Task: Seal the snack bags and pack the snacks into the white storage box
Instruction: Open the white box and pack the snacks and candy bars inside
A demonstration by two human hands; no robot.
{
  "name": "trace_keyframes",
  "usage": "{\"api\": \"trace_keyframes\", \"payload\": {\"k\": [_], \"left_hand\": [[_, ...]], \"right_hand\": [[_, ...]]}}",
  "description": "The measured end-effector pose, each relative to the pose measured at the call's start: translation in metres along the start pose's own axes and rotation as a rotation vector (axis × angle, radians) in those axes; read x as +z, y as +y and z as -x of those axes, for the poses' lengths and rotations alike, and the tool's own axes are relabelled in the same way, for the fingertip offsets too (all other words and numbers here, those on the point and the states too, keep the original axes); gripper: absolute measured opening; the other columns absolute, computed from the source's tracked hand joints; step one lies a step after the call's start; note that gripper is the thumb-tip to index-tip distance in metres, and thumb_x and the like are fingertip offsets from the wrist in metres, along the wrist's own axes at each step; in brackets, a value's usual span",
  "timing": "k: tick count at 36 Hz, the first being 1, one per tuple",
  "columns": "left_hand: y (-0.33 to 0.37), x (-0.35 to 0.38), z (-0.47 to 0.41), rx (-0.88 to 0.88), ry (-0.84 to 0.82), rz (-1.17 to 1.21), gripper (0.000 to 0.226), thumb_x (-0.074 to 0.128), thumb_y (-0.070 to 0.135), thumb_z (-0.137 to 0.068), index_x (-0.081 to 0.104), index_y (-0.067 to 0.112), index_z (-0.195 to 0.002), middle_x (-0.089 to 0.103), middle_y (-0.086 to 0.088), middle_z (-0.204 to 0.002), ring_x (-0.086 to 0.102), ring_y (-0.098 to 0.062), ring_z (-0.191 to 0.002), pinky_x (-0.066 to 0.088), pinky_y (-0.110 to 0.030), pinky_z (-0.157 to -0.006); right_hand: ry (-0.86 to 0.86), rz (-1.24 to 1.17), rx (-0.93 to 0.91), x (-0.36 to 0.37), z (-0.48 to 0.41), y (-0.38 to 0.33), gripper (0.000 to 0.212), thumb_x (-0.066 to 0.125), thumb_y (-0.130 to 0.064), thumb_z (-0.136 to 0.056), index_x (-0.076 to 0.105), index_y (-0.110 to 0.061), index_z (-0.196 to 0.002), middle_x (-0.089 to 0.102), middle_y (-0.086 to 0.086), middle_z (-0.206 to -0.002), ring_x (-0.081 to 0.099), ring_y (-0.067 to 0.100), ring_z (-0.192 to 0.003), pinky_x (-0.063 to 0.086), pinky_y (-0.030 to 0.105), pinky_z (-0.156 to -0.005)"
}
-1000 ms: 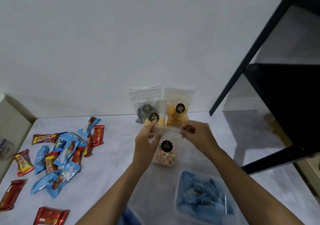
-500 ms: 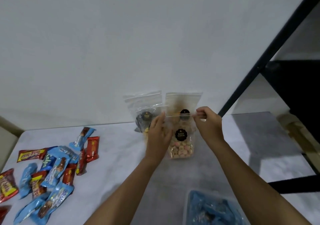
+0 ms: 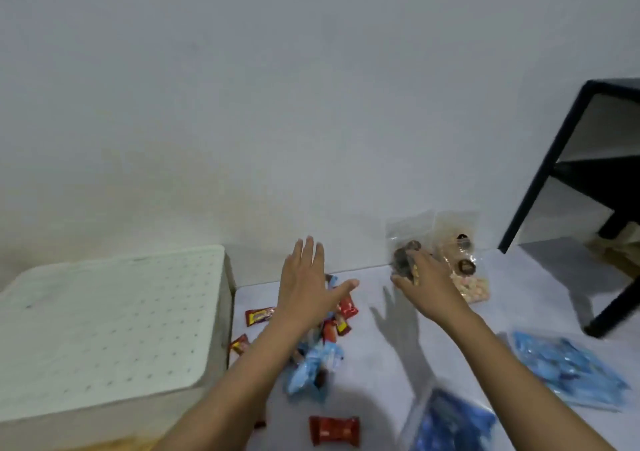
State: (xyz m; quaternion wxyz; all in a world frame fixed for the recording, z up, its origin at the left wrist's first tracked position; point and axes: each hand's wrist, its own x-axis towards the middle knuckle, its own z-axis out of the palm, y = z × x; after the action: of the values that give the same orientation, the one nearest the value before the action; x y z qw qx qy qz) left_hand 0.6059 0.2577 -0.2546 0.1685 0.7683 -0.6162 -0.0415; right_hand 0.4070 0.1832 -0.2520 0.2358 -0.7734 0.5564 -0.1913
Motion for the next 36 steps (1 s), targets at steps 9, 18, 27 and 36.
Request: {"api": "trace_keyframes", "payload": {"k": [9, 18, 27, 36], "left_hand": [[-0.231, -0.129, 0.147, -0.294, 0.034, -0.154, 0.108, 0.022, 0.085, -0.071, -0.001, 0.015, -0.149, -0.011, -0.008, -0.158, -0.015, -0.023, -0.145, -0.003, -0.045, -0.118], [-0.398, -0.16, 0.248, -0.683, -0.107, -0.126, 0.116, 0.024, 0.088, -0.066, -0.005, 0.012, -0.148, -0.007, -0.021, -0.156, -0.009, -0.035, -0.144, 0.002, -0.052, -0.116], [-0.43, -0.146, 0.254, -0.642, 0.101, 0.587, 0.096, 0.072, 0.066, -0.059, 0.033, 0.022, -0.134, 0.046, -0.002, -0.132, 0.049, -0.024, -0.119, 0.049, -0.037, -0.089], [-0.43, -0.124, 0.247, -0.664, 0.341, 0.763, 0.083, 0.084, 0.031, -0.064, 0.04, 0.021, -0.133, 0.045, -0.001, -0.132, 0.047, -0.022, -0.118, 0.048, -0.042, -0.093]], "right_hand": [[-0.183, -0.034, -0.114, 0.11, 0.1, -0.176, 0.076, 0.048, -0.055, -0.088, 0.016, -0.021, -0.148, 0.018, 0.001, -0.157, 0.022, 0.022, -0.143, 0.025, 0.041, -0.115], [-0.354, 0.025, -0.058, 0.205, 0.13, -0.266, 0.091, 0.045, -0.057, -0.088, -0.009, -0.016, -0.149, -0.015, 0.01, -0.157, -0.004, 0.03, -0.146, 0.01, 0.043, -0.117], [-0.238, -0.107, 0.1, 0.222, 0.118, -0.271, 0.089, 0.075, -0.035, -0.075, 0.024, 0.005, -0.137, 0.031, 0.025, -0.142, 0.032, 0.037, -0.131, 0.038, 0.046, -0.103], [-0.195, -0.23, 0.104, 0.219, 0.109, -0.268, 0.075, 0.082, -0.014, -0.066, 0.036, -0.002, -0.125, 0.04, 0.021, -0.134, 0.039, 0.036, -0.125, 0.046, 0.058, -0.093]]}}
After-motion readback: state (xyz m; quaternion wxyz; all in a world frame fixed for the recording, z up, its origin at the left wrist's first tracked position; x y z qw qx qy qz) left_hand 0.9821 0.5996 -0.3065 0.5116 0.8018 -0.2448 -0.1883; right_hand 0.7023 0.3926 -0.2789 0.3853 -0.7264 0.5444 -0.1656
